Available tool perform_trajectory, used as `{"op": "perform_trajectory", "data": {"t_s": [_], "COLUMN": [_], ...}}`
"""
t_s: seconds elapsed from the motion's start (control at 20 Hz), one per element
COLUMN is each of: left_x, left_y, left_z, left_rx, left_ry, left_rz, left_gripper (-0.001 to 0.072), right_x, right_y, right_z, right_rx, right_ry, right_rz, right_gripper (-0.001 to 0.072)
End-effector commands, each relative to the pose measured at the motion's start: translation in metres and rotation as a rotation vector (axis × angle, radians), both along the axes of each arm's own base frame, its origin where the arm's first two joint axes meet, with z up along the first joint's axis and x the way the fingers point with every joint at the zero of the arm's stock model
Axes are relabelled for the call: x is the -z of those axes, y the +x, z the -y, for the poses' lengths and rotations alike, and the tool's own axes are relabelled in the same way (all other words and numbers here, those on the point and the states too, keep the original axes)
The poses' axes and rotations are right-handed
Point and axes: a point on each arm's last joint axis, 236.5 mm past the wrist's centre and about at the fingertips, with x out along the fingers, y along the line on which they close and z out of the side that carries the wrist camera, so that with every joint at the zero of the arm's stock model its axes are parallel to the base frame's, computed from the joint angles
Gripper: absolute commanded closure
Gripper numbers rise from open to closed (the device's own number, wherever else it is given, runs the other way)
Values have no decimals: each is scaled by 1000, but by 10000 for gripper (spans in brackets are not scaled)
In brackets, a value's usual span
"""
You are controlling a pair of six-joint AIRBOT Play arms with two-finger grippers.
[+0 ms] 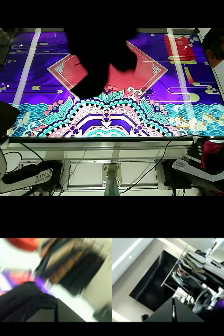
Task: Fold the clothes and pants, and hang the long-sleeved shirts on hangers.
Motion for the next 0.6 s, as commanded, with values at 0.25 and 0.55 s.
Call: {"op": "perform_trajectory", "data": {"t_s": [0.25, 0.55], "left_x": [241, 277], "left_y": [-26, 16], "left_z": [80, -8], "left_rx": [175, -82], "left_ry": [768, 1136], "left_rz": [-330, -343], "left_gripper": [296, 549], "right_x": [63, 137], "right_y": [39, 65], "right_z": [31, 65], "right_rx": [43, 132], "right_ry": [-78, -252], "right_rz": [-153, -330], "right_gripper": [361, 440]}}
